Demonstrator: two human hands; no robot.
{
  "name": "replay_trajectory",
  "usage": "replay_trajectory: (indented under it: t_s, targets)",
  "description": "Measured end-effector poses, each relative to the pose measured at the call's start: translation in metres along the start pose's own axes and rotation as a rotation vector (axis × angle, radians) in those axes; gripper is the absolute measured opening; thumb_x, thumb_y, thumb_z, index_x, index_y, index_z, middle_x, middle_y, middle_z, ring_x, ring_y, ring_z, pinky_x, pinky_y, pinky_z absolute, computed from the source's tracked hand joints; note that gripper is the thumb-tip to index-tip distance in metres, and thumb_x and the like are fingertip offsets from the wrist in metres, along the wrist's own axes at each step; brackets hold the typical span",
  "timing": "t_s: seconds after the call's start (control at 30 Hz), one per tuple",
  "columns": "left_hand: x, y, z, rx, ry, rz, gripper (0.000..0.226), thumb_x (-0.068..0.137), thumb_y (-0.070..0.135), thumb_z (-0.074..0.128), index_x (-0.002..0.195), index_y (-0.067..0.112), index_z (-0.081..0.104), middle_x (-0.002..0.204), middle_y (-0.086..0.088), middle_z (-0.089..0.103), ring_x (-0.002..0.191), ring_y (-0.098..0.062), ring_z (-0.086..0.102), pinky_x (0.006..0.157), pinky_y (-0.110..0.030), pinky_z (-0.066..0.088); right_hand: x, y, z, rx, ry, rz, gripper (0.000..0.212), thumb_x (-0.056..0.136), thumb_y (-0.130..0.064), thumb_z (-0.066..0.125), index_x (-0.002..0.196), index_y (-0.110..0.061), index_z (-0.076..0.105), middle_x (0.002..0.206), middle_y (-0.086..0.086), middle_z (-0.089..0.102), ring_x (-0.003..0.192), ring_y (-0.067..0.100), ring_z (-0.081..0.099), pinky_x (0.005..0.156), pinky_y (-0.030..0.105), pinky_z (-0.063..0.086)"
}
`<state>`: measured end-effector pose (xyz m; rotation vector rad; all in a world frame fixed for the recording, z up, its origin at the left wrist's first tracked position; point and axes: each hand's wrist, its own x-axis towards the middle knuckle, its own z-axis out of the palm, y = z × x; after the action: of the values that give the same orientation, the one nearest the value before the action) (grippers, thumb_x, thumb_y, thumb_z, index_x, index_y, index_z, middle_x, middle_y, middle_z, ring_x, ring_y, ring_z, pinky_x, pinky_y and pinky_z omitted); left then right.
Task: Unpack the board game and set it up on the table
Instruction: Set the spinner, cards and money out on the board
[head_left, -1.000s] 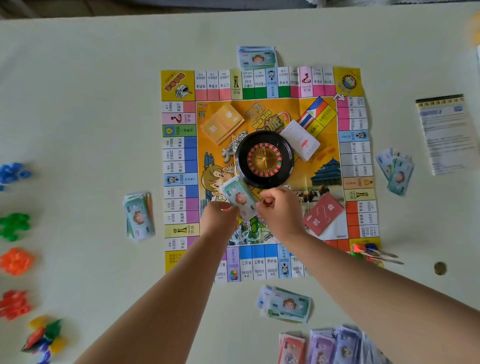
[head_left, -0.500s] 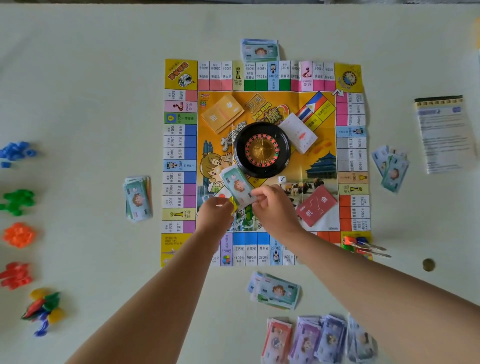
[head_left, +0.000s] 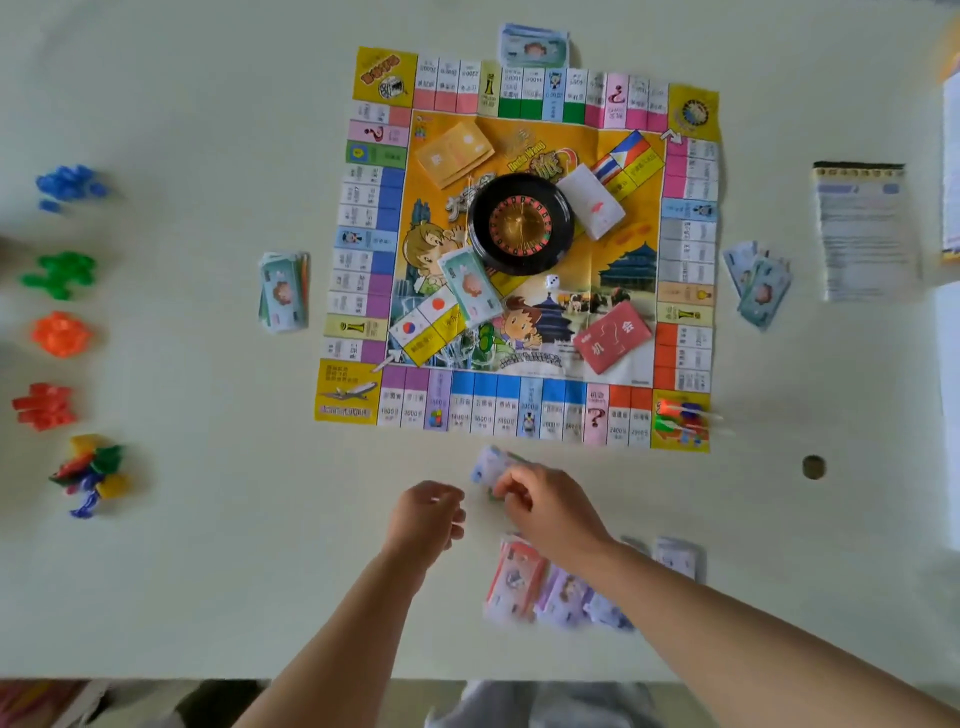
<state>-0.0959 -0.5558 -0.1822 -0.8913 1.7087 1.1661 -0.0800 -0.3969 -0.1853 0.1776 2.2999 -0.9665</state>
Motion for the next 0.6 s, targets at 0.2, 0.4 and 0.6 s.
replay_trajectory:
  t_s: [0.2,0.4,0.6]
  targets:
    - [-0.017,-0.058,0.012,-0.031,-0.004,0.021,0.014,0.094,0.004,0.048,0.094,0.004,0.062,0.069,-0.006,0.059,0.055,-0.018,0.053,0.050,-0.022,0.039,-0.047,0.019,0.033,-0.143,0.083,-0.070,0.019,0.090,-0.013,0.051,0.103,-0.014,0.064,0.112,0.001,0.064,0.099,0.021,0.059,0.077,0.032,0.045]
    - [-0.035,-0.104,0.022,-0.101,-0.005,0.054,0.017,0.094,0.002,0.045,0.094,0.005,0.061,0.070,-0.007,0.058,0.056,-0.019,0.053,0.054,-0.025,0.041,-0.071,0.034,0.060,-0.309,0.150,-0.156,0.033,0.083,-0.005,0.051,0.114,-0.012,0.058,0.125,0.005,0.057,0.121,0.025,0.045,0.095,0.039,0.042]
    - [-0.050,-0.147,0.032,-0.219,-0.010,0.013,0.017,0.093,0.004,0.046,0.097,0.002,0.062,0.071,-0.010,0.059,0.058,-0.021,0.053,0.056,-0.027,0.043,-0.086,0.036,0.075,-0.397,0.191,-0.103,0.051,0.083,-0.008,0.055,0.132,-0.015,0.046,0.145,0.005,0.041,0.139,0.023,0.025,0.102,0.040,0.030]
